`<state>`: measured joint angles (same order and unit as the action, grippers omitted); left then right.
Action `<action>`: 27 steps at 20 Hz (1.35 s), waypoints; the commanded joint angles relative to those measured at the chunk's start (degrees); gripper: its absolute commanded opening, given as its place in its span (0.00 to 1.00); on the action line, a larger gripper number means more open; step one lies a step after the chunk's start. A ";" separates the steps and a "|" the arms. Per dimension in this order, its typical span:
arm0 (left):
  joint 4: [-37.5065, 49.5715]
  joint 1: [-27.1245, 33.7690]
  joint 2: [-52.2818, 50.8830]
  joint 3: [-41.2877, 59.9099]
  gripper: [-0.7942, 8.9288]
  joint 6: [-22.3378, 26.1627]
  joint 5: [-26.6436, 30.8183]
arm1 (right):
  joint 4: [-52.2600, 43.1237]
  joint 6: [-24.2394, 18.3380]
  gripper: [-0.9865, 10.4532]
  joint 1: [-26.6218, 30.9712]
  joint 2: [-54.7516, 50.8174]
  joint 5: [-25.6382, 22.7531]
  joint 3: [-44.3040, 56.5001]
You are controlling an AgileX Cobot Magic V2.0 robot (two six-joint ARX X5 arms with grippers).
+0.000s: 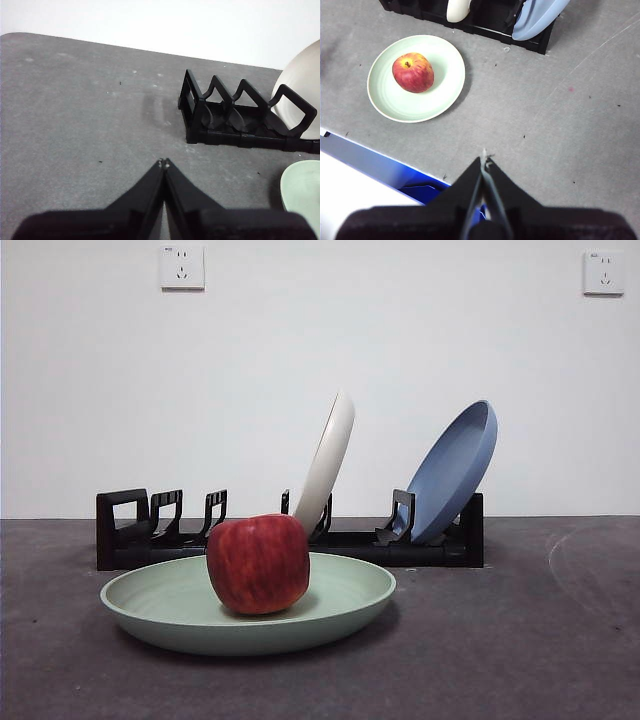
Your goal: Take the green plate from the plate rack,put the plate on the table,take the apple from the table,put the apple in the plate
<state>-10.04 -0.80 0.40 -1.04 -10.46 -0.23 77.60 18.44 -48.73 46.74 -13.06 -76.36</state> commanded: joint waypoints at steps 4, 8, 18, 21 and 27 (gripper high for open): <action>0.44 0.22 0.90 0.42 0.08 0.61 -0.15 | 1.29 0.46 0.09 -0.07 -0.02 -0.07 0.44; 0.44 0.22 1.51 0.42 0.08 0.61 -0.15 | 1.31 0.46 0.09 -0.07 -0.02 -0.07 0.44; 0.44 0.22 3.17 0.42 0.08 0.61 -0.15 | -6.67 -5.97 0.09 0.50 -0.20 -17.42 1.20; 0.44 0.22 3.41 0.42 0.08 0.61 -0.15 | -21.42 -15.56 0.09 6.95 -1.97 -20.15 6.27; 0.44 0.22 3.41 0.42 0.08 0.61 -0.15 | -56.87 -26.25 0.09 37.03 -7.61 15.26 32.76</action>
<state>-10.04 -0.80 3.77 -1.04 -10.46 -0.23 21.82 -6.07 -12.67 39.27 -0.34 -45.04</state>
